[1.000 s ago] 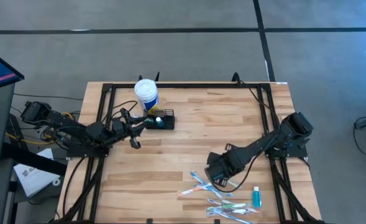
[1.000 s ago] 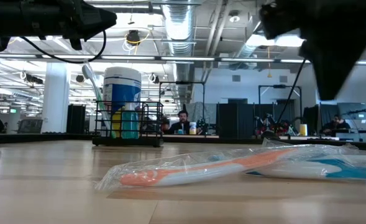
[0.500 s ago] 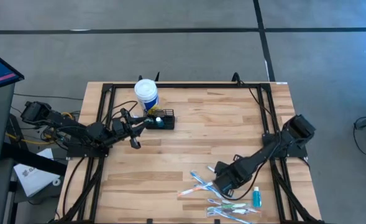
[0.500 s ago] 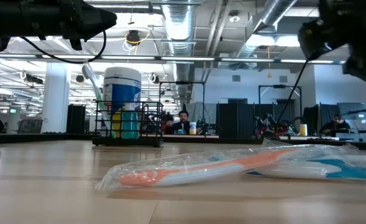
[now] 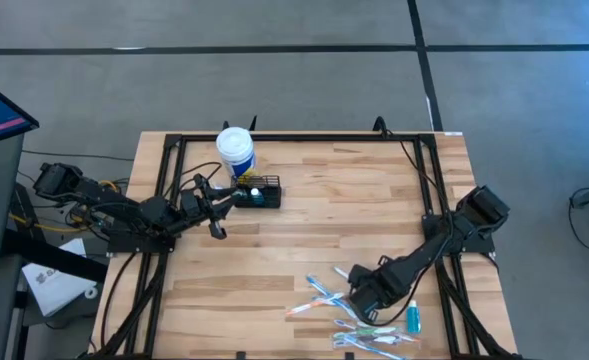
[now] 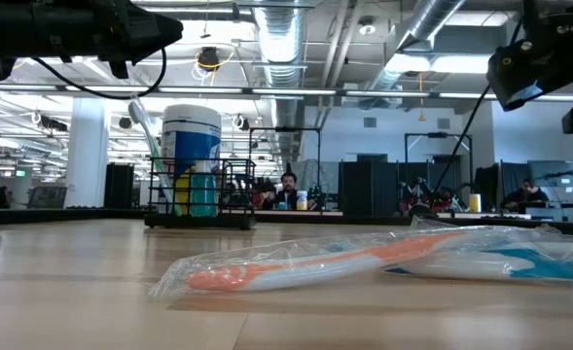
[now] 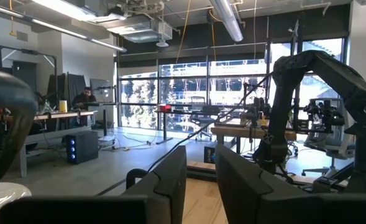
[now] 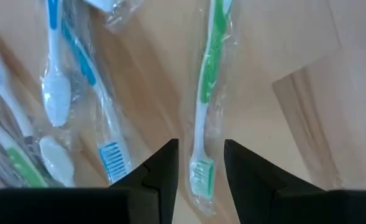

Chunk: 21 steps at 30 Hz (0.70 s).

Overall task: Pick & Place toothbrushing station
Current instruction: Put the green toothbrush into the wire organizer

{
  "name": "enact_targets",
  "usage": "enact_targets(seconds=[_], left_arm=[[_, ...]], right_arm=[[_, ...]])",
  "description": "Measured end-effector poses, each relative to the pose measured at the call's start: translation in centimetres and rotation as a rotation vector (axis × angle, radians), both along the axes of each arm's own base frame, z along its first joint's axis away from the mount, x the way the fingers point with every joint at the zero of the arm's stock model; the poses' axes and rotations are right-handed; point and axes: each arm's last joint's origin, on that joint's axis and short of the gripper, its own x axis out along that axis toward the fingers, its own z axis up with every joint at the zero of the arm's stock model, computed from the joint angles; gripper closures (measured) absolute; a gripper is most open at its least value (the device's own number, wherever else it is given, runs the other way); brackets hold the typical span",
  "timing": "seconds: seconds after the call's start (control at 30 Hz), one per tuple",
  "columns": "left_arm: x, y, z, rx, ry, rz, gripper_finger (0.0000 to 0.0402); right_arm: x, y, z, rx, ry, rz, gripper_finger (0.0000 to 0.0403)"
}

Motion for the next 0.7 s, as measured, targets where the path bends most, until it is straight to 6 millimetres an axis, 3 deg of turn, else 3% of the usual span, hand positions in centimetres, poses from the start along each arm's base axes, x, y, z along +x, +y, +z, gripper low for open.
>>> enact_targets(seconds=[0.4, 0.7], left_arm=[[0.0, 0.0, 0.0, 0.0, 0.0, 0.0, 0.0321], [0.0, 0.0, 0.0, 0.0, 0.0, 0.0, 0.0321]], right_arm=[[-0.7, -0.4, -2.4, 0.035, 0.002, -0.023, 0.0284], [-0.9, -0.3, -2.5, 0.05, 0.025, -0.02, 0.0294]])
